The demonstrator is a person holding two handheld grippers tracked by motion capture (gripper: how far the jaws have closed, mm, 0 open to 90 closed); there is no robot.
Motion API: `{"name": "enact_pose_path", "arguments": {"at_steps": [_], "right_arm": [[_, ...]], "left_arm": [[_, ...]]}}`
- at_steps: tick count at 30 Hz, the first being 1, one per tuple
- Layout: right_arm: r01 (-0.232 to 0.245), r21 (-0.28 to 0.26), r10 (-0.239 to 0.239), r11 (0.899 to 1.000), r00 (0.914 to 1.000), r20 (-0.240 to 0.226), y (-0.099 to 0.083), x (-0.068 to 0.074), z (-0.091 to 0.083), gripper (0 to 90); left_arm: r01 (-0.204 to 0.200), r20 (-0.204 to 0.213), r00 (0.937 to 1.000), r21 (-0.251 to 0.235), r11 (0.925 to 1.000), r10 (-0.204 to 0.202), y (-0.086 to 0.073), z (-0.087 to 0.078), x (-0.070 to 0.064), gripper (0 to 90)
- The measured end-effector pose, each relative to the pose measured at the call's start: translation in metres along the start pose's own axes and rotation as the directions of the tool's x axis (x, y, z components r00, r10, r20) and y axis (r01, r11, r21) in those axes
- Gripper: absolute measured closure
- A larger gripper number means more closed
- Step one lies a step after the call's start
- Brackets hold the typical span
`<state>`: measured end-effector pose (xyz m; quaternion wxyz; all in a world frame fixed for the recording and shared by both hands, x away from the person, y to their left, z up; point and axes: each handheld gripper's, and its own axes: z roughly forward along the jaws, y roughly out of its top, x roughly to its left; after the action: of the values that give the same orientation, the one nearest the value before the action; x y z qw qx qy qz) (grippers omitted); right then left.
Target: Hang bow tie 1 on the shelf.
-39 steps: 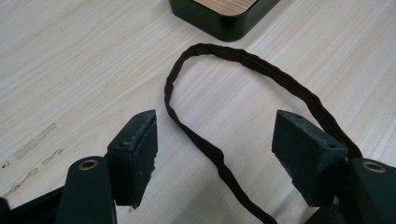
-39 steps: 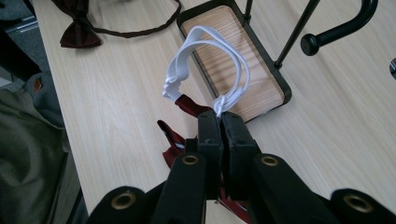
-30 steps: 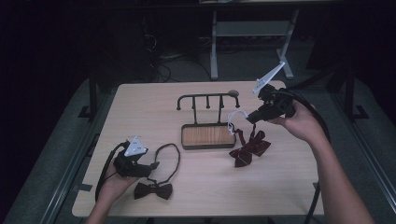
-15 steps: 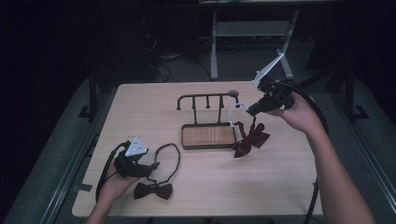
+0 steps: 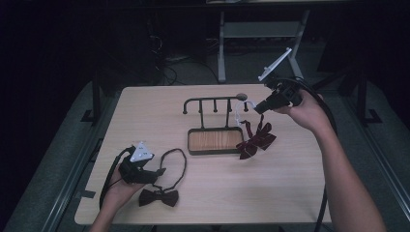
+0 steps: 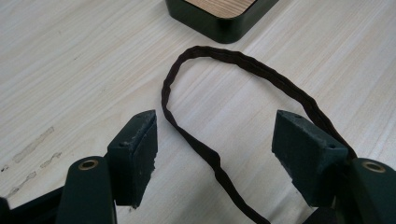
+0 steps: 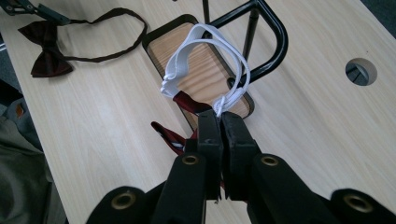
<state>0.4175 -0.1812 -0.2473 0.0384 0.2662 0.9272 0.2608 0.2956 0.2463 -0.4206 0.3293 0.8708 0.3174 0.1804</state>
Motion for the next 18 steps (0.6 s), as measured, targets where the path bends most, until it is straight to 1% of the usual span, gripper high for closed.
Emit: {"name": "enact_pose_path", "arguments": {"at_steps": [6,14,16,17,18], "right_arm": [[-0.018,0.008,0.017,1.000,0.9998,0.014,0.002,-0.006,0.003,87.1],[-0.049,0.018,0.049,0.999,0.9985,0.025,0.003,-0.014,0.010,87.1],[-0.050,0.021,0.050,0.999,0.9984,0.026,0.003,-0.015,0.011,87.1],[-0.063,0.022,0.063,0.998,0.9978,0.023,0.002,-0.017,0.012,87.1],[-0.066,0.022,0.065,0.998,0.9976,0.023,0.002,-0.018,0.013,87.1]], "left_arm": [[-0.011,0.000,0.9999,0.004,0.9999,0.011,0.000,0.000,0.001,31.8],[-0.007,0.001,1.0000,-0.001,1.0000,0.007,0.001,0.000,0.001,31.8],[-0.007,0.000,1.0000,-0.002,1.0000,0.007,0.001,0.000,0.001,31.8],[-0.009,0.002,1.0000,-0.002,1.0000,0.009,0.001,0.000,0.001,31.8],[-0.009,0.002,1.0000,-0.002,1.0000,0.009,0.001,0.000,0.001,31.8]]}}
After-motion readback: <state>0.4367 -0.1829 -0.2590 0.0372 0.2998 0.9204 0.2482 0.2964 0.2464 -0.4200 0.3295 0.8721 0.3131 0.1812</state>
